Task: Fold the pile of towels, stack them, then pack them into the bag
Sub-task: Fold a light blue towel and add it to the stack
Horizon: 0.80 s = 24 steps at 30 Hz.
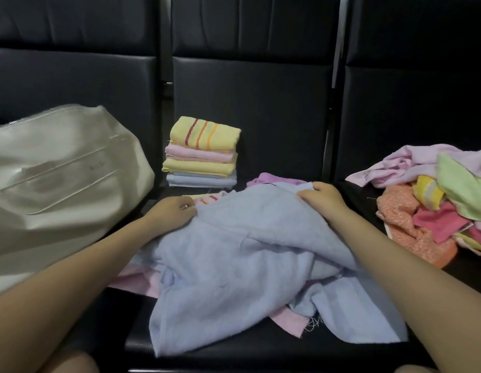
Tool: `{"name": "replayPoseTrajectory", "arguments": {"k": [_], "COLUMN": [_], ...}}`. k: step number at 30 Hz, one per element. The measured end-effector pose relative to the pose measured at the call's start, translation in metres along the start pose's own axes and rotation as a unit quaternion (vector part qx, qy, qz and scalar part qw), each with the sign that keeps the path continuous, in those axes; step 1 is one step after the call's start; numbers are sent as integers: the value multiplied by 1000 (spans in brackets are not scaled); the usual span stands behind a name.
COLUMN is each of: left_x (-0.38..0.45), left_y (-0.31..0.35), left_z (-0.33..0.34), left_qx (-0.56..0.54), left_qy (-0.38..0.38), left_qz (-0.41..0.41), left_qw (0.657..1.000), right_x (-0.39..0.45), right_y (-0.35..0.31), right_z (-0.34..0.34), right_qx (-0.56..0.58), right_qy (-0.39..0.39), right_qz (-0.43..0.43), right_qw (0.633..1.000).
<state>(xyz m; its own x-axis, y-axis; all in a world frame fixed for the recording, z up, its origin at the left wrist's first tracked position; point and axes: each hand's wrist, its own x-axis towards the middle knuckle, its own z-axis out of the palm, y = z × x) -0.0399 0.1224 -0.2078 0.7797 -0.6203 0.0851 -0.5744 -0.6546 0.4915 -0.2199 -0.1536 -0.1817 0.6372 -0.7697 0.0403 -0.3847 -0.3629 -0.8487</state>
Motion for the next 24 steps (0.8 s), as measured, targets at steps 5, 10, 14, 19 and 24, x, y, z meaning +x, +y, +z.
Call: {"name": "replayPoseTrajectory", "arguments": {"k": [5,10,14,19,24], "left_x": [-1,-4,-6,-12,-14], "left_y": [-7,-17,-17,-22,-25], "left_z": [-6,-8,-9,-14,-20], "left_qx": [-45,-37,-43,-32,-10], "left_qy": [15,0,-12,-43,-54], "left_qz": [-4,16,20,30,36], "left_qw": [999,999,999,998,998], "right_x": [0,5,4,10,12], "right_y": [-5,-3,-9,-12,-14], "right_z": [-7,0,1,5,14], "right_qx": [138,-15,33,102,33], "right_qy": [23,11,-1,0,-45], "right_qz": [-8,13,37,-26,25], "right_qw": [990,1000,999,994,998]}}
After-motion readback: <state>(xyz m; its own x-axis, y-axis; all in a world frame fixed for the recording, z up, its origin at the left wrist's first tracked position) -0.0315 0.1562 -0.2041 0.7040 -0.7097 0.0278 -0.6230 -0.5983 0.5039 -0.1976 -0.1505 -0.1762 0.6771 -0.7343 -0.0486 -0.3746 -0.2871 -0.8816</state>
